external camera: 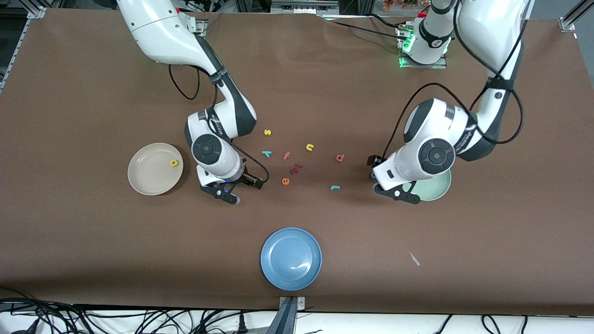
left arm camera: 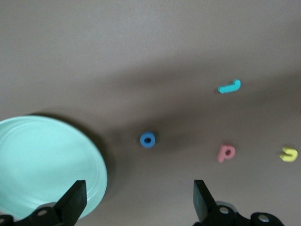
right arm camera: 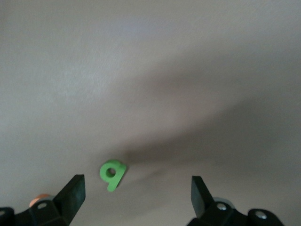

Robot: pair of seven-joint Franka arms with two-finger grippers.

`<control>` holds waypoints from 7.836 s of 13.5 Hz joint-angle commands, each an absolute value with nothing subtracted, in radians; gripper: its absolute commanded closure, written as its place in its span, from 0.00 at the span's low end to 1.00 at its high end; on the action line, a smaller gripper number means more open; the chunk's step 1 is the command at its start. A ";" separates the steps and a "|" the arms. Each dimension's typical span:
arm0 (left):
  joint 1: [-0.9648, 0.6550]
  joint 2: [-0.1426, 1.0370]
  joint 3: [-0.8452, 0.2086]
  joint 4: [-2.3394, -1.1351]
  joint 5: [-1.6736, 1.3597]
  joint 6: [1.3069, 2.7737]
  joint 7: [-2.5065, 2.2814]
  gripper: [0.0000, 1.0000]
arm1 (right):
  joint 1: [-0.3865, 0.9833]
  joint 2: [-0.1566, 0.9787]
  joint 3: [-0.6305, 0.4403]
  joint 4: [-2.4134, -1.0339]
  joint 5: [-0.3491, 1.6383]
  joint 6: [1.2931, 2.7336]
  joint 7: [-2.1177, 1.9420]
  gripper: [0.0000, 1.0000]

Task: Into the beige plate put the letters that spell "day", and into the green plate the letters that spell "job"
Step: 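Grasp the green 9 with the right gripper while the left gripper grasps the blue o, then carry the green 9 toward the white plate while the left gripper drops the blue o, then release the green 9 on the white plate while the left gripper grasps the pink p, then place the pink p on the green plate while the right gripper grasps the cyan y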

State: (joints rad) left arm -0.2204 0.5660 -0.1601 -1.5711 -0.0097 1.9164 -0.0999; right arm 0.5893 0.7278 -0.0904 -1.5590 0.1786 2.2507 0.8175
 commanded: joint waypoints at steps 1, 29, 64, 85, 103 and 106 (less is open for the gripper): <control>-0.213 0.581 -0.156 -1.630 -0.005 2.018 -0.081 0.08 | 0.606 0.772 -0.094 -1.468 0.175 2.186 0.836 0.00; -0.256 0.598 -0.150 -1.890 0.130 2.385 -0.181 0.88 | 0.640 0.870 -0.097 -1.396 0.130 2.198 0.808 0.46; -0.018 0.488 -0.354 -1.743 0.114 1.990 -0.055 0.00 | 0.626 0.350 -0.331 -2.069 0.135 2.330 0.090 0.89; -0.290 0.706 -0.351 -1.755 0.164 2.235 -0.319 0.56 | 0.842 0.488 -0.388 -1.899 0.284 2.306 0.346 0.00; 0.055 0.499 -0.347 -1.743 0.189 1.938 0.091 1.00 | 0.910 0.698 -0.285 -1.720 0.360 2.298 0.482 0.00; 0.158 0.511 -0.350 -1.776 0.189 1.939 0.190 1.00 | 0.919 0.704 -0.284 -1.721 0.362 2.295 0.488 0.02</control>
State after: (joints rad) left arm 0.1104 0.5229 -0.3367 -1.7313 0.1600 1.9432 0.1426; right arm 0.9079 0.6823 -0.2800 -1.7517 0.3440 2.3124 0.4758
